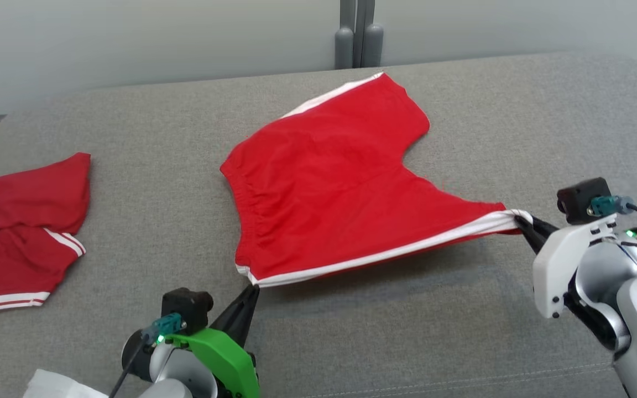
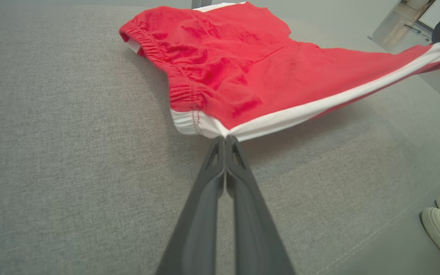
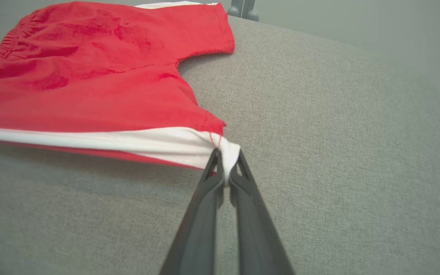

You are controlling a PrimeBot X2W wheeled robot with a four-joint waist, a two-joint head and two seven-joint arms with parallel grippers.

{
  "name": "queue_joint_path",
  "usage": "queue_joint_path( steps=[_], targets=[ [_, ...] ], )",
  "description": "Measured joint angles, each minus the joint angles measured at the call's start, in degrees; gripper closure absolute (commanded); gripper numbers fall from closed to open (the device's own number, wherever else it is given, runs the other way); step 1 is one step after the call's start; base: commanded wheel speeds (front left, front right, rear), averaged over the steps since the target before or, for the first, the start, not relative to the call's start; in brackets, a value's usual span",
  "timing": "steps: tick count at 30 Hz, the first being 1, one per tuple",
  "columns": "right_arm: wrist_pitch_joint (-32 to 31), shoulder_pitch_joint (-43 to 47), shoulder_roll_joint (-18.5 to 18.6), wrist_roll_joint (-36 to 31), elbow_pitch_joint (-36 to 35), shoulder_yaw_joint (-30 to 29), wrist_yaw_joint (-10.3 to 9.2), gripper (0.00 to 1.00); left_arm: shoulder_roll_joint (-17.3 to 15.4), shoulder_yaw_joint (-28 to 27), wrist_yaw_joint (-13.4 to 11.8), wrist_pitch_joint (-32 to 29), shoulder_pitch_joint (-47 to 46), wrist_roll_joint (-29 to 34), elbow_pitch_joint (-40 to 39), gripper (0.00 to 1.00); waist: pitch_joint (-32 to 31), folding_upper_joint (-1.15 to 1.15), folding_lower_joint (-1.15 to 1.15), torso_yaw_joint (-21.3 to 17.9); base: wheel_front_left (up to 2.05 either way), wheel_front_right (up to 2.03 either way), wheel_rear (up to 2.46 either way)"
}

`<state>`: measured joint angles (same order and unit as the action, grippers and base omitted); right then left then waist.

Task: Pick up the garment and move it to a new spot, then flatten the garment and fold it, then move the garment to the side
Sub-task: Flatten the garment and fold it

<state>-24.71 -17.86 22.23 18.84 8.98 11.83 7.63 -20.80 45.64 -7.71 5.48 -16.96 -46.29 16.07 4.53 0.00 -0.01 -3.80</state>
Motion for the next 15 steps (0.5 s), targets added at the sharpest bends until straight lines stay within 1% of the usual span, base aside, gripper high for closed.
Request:
queue_joint_path(
  steps=[4,9,12,15],
  targets=[
    [-3.59,6.13,0.34,-0.27,-5.58,-2.16,0.00,1.00,-1.81,1.47,-1.79,-1.74,2.68,0.63,-3.37,1.00,-1.81,0.00,0.00,0.50,0.00,0.00,0.00],
    [-7.78,12.84,0.41,-0.27,-12.77,-5.09,0.00,1.00,-4.31,2.65,-3.77,-3.75,5.59,1.25,-8.14,1.00,-2.30,0.00,0.00,1.17,0.00,0.00,0.00],
    [-8.51,13.47,0.31,-0.64,-16.35,-6.70,0.00,1.00,-5.37,2.66,-4.56,-4.20,5.73,2.20,-10.65,1.00,-1.68,0.00,0.00,1.22,0.00,0.00,0.00],
    [-8.47,11.46,0.27,-0.57,-17.19,-6.93,-0.01,1.00,-5.48,2.67,-4.92,-4.77,4.36,3.13,-11.59,1.00,-0.62,0.00,0.00,1.32,0.00,0.00,0.00]
  ],
)
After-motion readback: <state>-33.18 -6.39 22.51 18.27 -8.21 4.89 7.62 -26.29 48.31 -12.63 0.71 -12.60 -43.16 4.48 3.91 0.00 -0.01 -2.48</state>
